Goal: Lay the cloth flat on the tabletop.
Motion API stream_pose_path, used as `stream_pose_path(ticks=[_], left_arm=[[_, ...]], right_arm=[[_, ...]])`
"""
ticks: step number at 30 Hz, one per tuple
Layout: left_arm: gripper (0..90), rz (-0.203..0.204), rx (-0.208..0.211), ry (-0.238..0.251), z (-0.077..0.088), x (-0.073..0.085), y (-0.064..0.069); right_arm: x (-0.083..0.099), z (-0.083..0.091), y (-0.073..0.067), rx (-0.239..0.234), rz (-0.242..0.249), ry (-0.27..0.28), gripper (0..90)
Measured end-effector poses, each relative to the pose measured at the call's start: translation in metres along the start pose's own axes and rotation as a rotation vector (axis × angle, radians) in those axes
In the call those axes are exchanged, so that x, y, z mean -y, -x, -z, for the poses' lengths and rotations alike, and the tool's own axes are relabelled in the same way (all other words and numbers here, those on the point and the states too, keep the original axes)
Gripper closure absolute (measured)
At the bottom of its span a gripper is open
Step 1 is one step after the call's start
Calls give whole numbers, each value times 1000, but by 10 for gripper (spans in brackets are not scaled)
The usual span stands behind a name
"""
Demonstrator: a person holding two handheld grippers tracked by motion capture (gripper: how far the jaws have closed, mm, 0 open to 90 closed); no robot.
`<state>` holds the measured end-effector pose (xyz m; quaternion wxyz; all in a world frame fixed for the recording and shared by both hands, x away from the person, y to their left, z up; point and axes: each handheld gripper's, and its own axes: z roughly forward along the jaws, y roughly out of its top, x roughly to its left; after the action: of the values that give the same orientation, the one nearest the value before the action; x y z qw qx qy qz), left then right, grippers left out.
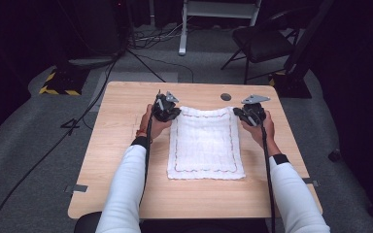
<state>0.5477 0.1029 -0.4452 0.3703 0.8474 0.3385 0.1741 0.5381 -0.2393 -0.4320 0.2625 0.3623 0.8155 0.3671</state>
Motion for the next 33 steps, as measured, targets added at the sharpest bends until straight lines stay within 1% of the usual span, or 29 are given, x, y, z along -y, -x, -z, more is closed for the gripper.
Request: stream_pose_path(ticks=[1, 2, 3, 5, 6, 7, 8, 9, 10, 11, 13, 14, 15, 16, 17, 18, 20, 21, 22, 25, 27, 29, 30, 32, 33], left_arm=[[844, 1, -2, -3, 0, 2, 0], [843, 5, 9, -2, 0, 4, 0], [840, 7, 10, -5, -1, 8, 0], [812, 17, -2, -25, -4, 14, -2], [812, 19, -3, -31, -5, 17, -2], [831, 21, -3, -31, -6, 20, -3], [841, 29, -3, -31, -8, 22, -3], [843, 32, -2, -39, -9, 24, -3], [845, 30, -3, -40, -10, 25, -3], [846, 27, -7, -45, -11, 25, -4], [847, 40, -6, -41, -13, 26, -5], [846, 43, -8, -47, -15, 27, -5], [843, 46, -13, -50, -16, 27, -6], [841, 59, -10, -45, -17, 28, -7], [841, 68, -9, -45, -18, 28, -8], [842, 69, -10, -47, -19, 28, -9], [842, 71, -12, -44, -21, 28, -9], [842, 71, -15, -49, -21, 28, -9], [842, 73, -16, -53, -22, 28, -9], [842, 84, -19, -49, -21, 28, -8], [842, 80, -21, -53, -21, 28, -7], [842, 72, -27, -56, -21, 27, -6], [842, 74, -26, -50, -21, 27, -4], [843, 74, -25, -51, -22, 27, -3], [844, 71, -25, -53, -22, 27, -3]], right_arm=[[0, 0, -1, -1, 4, -3, 895], [1, -1, -1, -4, 9, -4, 895], [2, -1, -2, -10, 7, -3, 895], [6, -3, -3, -15, 2, -17, 893], [8, -5, -3, -6, 2, -19, 890], [10, -7, -3, 7, -1, -27, 879], [12, -9, -5, 14, -1, -36, 828], [13, -11, -7, 27, 0, -41, 735], [14, -13, -9, 38, -4, -45, 666], [15, -14, -13, 19, -18, -47, 667], [17, -14, -24, -39, -10, -34, 629], [18, -13, -32, -61, 0, -30, 590], [19, -13, -41, -99, 3, -27, 558], [21, -12, -50, -151, 8, -32, 537], [22, -11, -61, -198, 28, -34, 521], [24, -9, -77, -249, 58, -35, 507], [26, -6, -96, -319, 90, -29, 489], [26, -1, -116, -377, 125, -22, 480], [26, 1, -126, -403, 147, -19, 472], [24, 10, -166, -517, 223, -4, 470], [24, 15, -192, -578, 273, 3, 479], [24, 16, -208, -602, 304, 0, 485], [24, 15, -216, -615, 319, -3, 489], [25, 12, -229, -637, 343, -13, 493], [25, 10, -234, -644, 347, -17, 495]])
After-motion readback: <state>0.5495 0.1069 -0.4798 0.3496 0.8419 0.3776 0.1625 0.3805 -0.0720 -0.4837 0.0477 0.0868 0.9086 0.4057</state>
